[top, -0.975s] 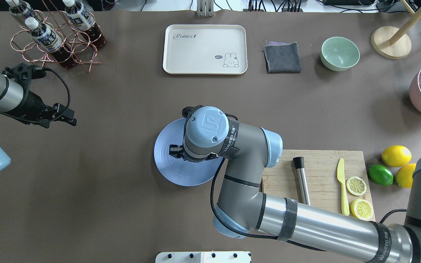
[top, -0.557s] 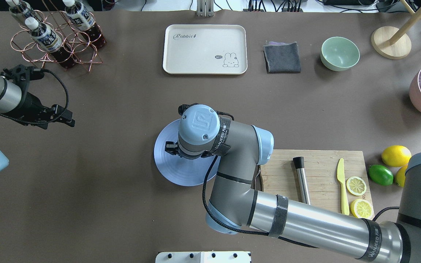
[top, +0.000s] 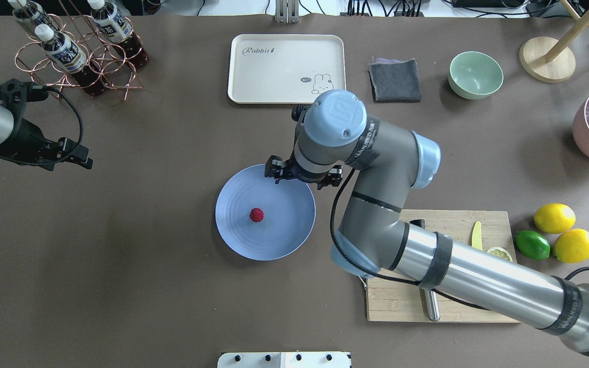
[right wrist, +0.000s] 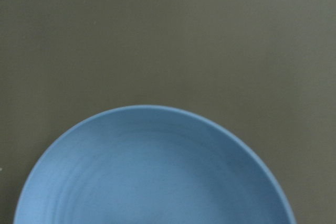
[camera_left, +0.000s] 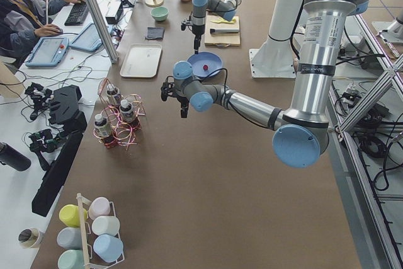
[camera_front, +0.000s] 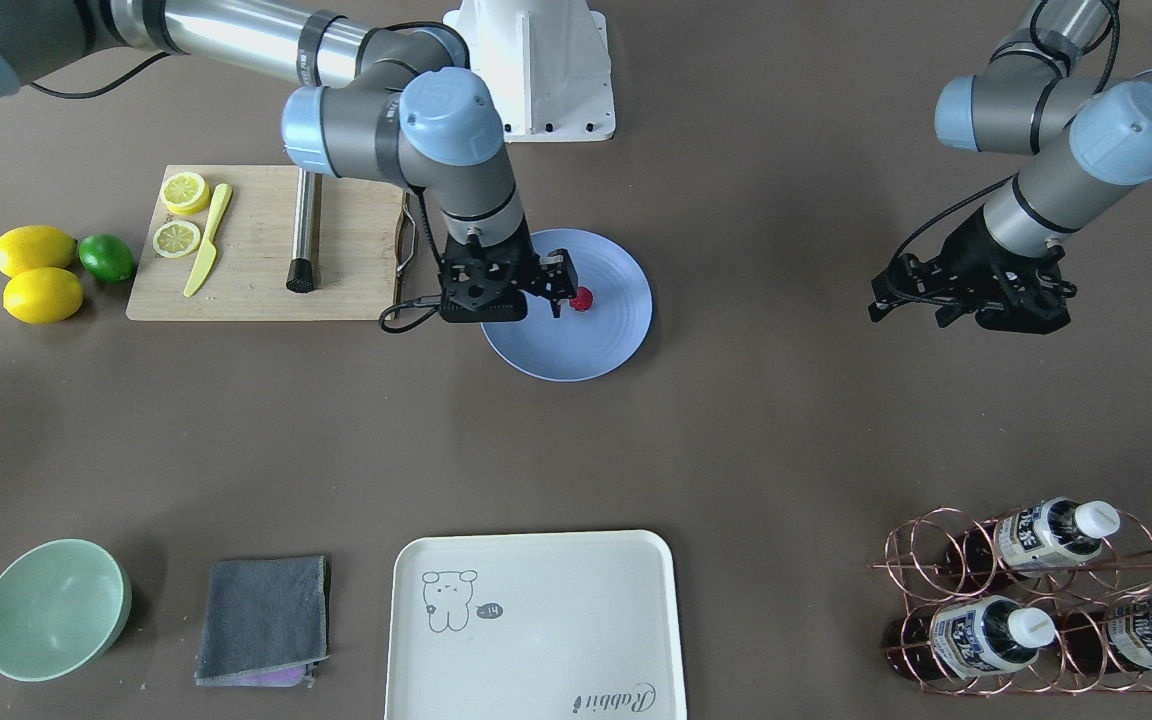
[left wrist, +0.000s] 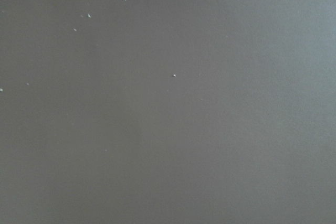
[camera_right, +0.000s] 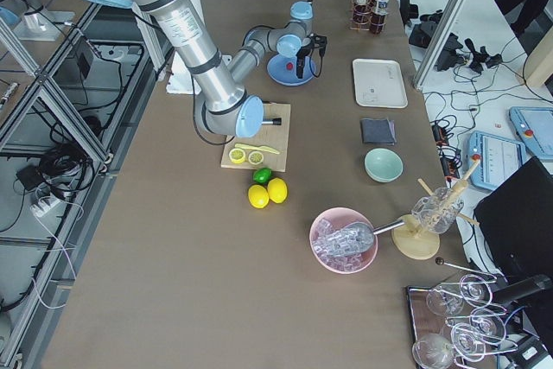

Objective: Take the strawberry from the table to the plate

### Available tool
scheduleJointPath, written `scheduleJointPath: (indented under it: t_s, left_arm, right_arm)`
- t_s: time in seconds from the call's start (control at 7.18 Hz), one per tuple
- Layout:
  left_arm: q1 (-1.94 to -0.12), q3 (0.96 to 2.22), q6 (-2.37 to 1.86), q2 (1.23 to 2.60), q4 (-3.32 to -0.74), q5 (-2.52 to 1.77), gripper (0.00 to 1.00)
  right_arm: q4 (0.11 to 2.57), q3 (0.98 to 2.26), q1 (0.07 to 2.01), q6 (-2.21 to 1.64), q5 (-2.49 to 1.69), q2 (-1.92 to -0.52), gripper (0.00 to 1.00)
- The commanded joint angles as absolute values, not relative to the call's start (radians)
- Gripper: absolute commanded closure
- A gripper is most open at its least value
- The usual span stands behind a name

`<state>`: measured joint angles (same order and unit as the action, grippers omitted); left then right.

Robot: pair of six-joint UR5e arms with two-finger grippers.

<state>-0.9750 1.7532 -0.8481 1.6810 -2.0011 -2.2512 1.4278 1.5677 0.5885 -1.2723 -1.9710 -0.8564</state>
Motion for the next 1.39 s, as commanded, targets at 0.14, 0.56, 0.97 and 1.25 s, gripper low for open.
scheduleJointPath:
  t_s: [0.14, 0.56, 0.97, 1.25]
  left_arm:
    - [-1.211, 1.844, -0.370, 1.594, -1.702, -2.266, 0.03]
    - [-1.443, 1.770, -0.042, 1.493, -1.689, -2.426, 0.03]
    - [-1.568, 1.721, 0.061, 1.453, -1.672, -2.451, 0.03]
    - [-1.575, 1.712, 0.066, 1.454, -1.680, -2.436, 0.03]
  right_arm:
    - [1.646, 1.743, 0.933, -0.743, -2.197, -1.081, 0.00]
    - [1.654, 1.672, 1.244, -0.160, -2.322, -1.329, 0.00]
    - [1.655, 1.541, 1.501, 0.197, -2.350, -1.462, 0.00]
    - [1.637, 1.529, 1.537, 0.219, -2.335, -1.511, 0.00]
